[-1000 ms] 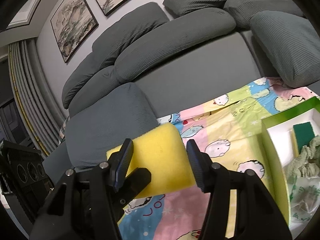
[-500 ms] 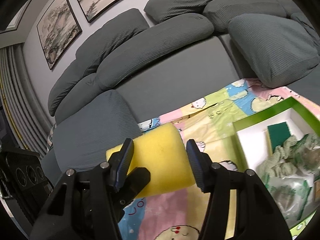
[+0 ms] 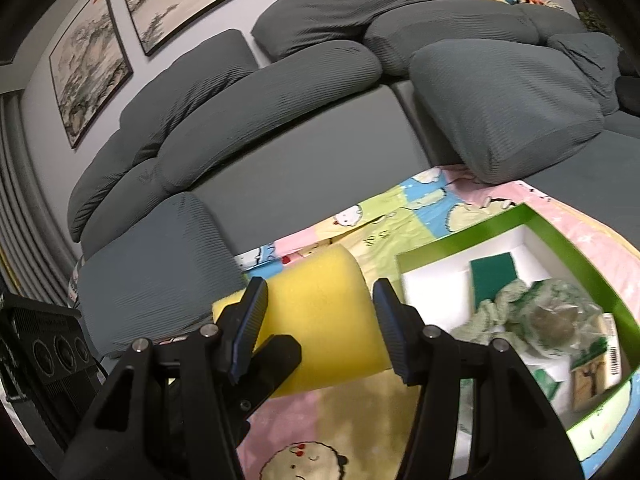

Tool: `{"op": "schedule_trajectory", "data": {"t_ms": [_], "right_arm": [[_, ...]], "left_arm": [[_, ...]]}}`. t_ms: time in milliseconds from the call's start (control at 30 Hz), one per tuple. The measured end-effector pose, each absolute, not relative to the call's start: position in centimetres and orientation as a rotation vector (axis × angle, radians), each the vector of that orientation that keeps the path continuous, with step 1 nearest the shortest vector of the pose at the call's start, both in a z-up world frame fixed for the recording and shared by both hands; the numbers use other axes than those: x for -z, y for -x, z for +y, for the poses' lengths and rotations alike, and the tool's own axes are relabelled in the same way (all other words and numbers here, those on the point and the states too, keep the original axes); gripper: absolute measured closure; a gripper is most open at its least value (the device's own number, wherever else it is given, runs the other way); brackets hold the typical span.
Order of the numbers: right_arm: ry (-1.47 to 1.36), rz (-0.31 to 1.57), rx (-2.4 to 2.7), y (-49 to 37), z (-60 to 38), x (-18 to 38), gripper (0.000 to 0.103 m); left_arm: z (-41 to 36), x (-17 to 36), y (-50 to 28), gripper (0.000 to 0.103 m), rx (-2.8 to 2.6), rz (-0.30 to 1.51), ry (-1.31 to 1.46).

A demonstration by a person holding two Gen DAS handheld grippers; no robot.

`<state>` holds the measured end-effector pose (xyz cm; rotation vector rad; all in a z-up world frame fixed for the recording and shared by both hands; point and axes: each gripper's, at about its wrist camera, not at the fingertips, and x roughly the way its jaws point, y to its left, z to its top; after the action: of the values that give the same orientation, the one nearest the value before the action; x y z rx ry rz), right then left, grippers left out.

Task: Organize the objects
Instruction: 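Carry the yellow sponge with the right gripper over the green-rimmed box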

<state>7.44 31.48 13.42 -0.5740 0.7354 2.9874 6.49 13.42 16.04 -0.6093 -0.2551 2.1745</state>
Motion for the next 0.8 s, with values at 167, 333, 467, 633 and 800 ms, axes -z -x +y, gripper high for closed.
{"op": "schedule_trajectory", "data": {"t_ms": [167, 333, 467, 633, 800], "right_arm": [[0.605, 0.724, -2.947, -7.9, 32.5, -13.4, 0.048], [0.625, 0.712, -2.892, -8.8, 33.7, -13.5, 0.049], [0.656, 0.713, -2.846, -9.4, 34.8, -13.4, 0.049], [0.713, 0.719, -2.779, -9.7, 36.1, -12.8, 0.048], [0.768, 0.732, -2.720, -9.9, 37.3, -12.2, 0.048]], "left_arm": [[14.6, -15.8, -6.8, 0.045, -2.136, -0.259, 0.623], [16.1, -15.7, -7.0, 0.045, -2.083, -0.282, 0.650], [17.2, -15.4, -7.2, 0.045, -2.044, -0.289, 0.682], [18.6, -14.6, -7.3, 0.045, -1.993, -0.300, 0.737], [19.8, -13.9, -7.2, 0.045, -1.952, -0.309, 0.786]]}}
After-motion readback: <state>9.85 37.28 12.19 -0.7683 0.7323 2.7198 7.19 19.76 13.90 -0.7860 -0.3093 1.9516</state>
